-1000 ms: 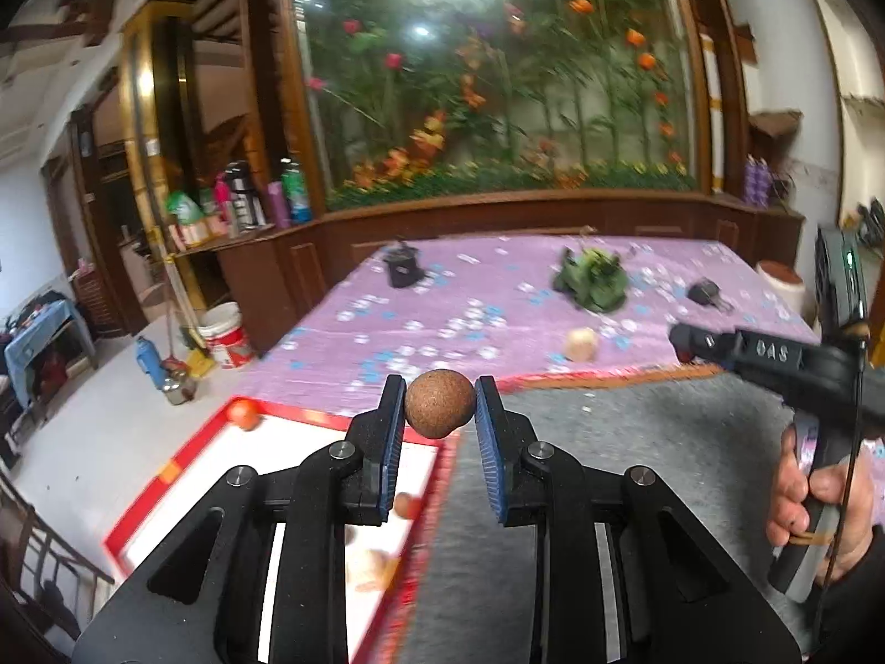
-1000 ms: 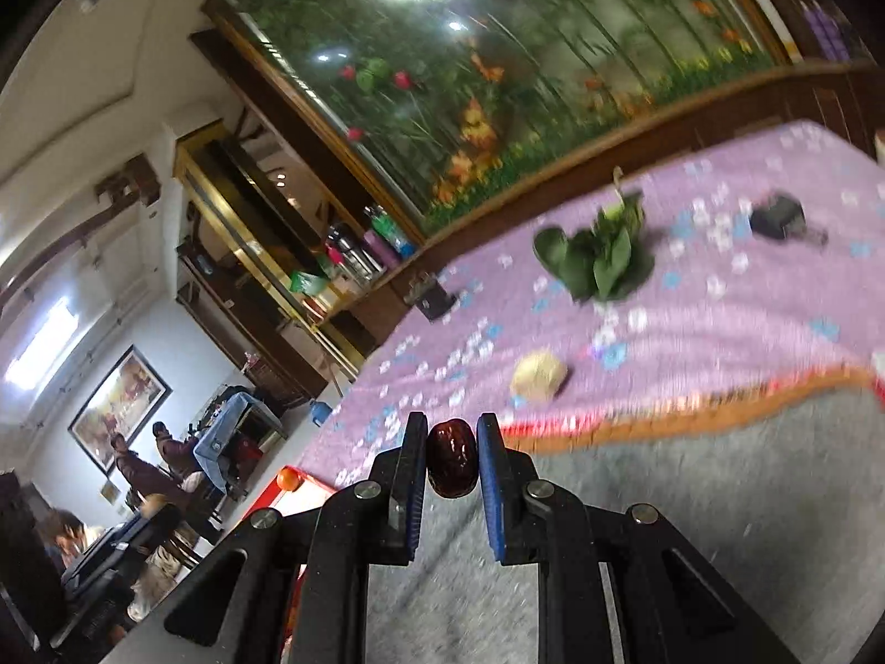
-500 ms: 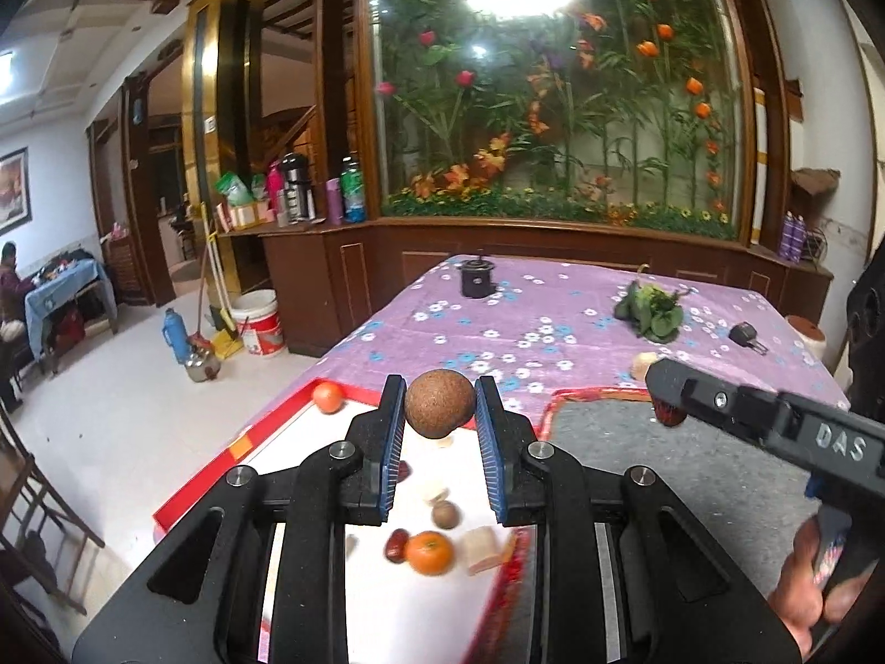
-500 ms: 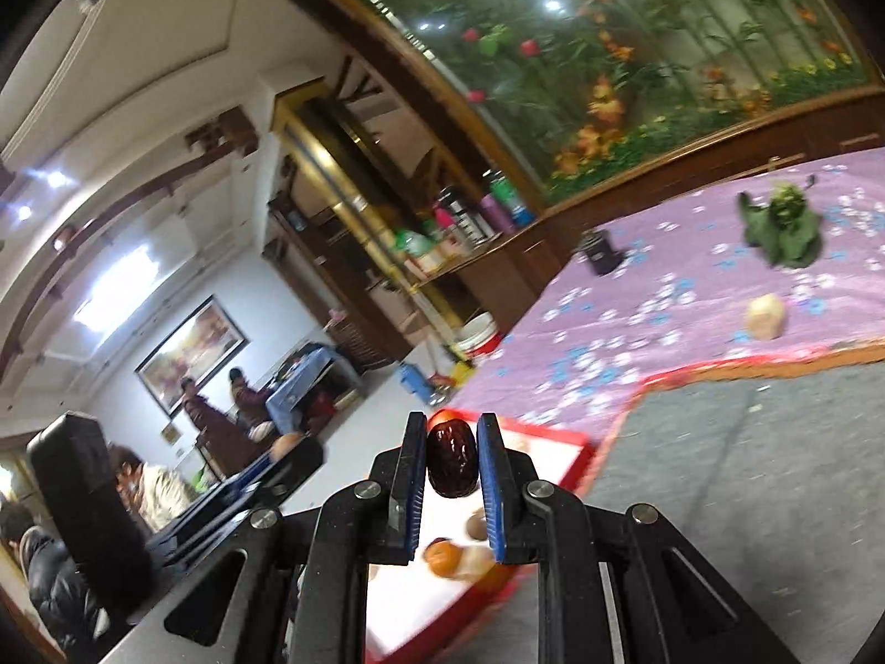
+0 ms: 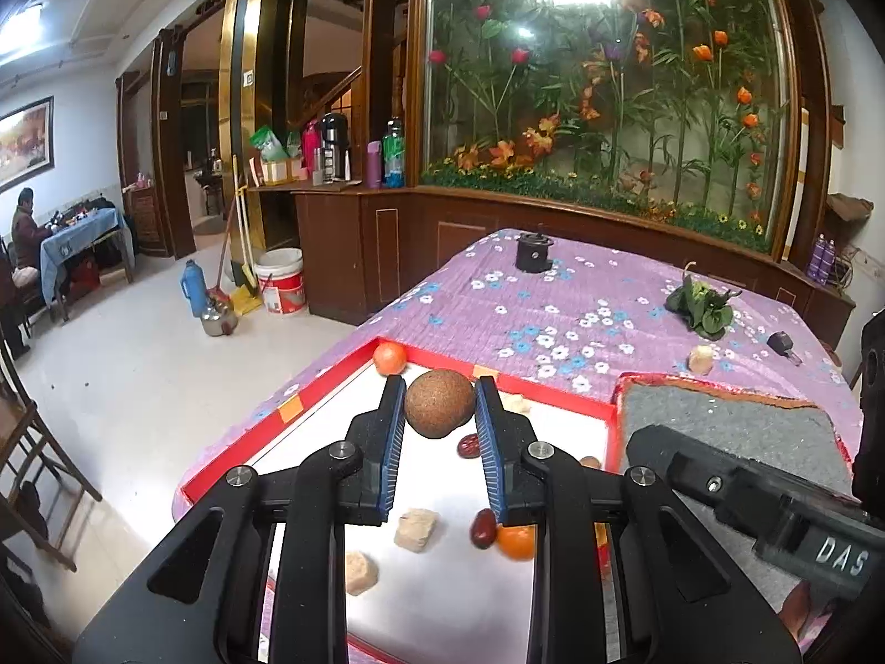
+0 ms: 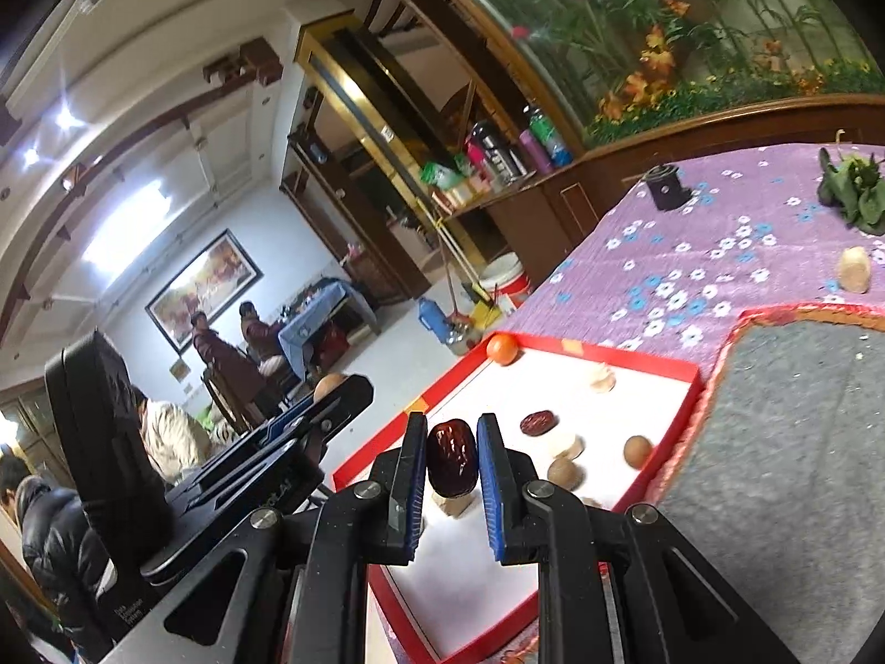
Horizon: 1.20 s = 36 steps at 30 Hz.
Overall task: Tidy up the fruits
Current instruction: 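Carry the brown ball and red date over the white tray, then lower both grippers into the tray and open them to release the items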
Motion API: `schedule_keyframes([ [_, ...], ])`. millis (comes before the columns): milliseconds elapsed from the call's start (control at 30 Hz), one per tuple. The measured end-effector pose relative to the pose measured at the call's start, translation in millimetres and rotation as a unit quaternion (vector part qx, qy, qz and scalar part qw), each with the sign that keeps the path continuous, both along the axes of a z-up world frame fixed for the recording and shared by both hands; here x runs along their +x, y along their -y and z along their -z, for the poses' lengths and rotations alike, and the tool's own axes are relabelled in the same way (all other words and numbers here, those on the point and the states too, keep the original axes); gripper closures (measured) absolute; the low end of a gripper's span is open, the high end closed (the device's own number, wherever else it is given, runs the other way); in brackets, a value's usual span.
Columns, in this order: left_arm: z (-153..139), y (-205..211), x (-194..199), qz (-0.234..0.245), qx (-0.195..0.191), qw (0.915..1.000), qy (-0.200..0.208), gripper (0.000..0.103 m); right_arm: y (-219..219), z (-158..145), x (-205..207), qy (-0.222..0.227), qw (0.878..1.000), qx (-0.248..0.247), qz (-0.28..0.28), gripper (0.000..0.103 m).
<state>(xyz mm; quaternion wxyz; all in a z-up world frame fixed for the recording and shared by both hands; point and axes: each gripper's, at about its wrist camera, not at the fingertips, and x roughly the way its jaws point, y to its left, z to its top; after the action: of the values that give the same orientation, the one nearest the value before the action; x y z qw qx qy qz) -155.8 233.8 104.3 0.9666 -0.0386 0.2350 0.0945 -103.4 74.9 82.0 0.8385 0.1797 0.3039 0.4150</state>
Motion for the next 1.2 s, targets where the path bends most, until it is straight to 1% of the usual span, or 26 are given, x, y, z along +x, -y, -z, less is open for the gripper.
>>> schedule_keyframes([
  [133,3.8,-9.2,2.1,-0.005,-0.006,1.0,-0.006,0.079,-10.8,4.6,0.4,-0.002,1.0,-0.008,-0.008,0.086],
  [400,7.6,-14.8,5.9,-0.007,-0.009,0.9999,-0.012,0.079,-25.5,8.8,-1.3,0.001,1.0,-0.024,-0.017,0.086],
  [833,19.9,-18.0,11.0,-0.008,-0.007,0.9997,-0.023,0.079,-34.2,16.0,-2.3,-0.007,0.999,-0.031,-0.023,0.086],
  [1200,23.7,-18.2,14.2,-0.009,-0.004,0.9994,-0.033,0.079,-40.0,25.6,1.3,-0.013,0.999,-0.041,-0.023,0.086],
])
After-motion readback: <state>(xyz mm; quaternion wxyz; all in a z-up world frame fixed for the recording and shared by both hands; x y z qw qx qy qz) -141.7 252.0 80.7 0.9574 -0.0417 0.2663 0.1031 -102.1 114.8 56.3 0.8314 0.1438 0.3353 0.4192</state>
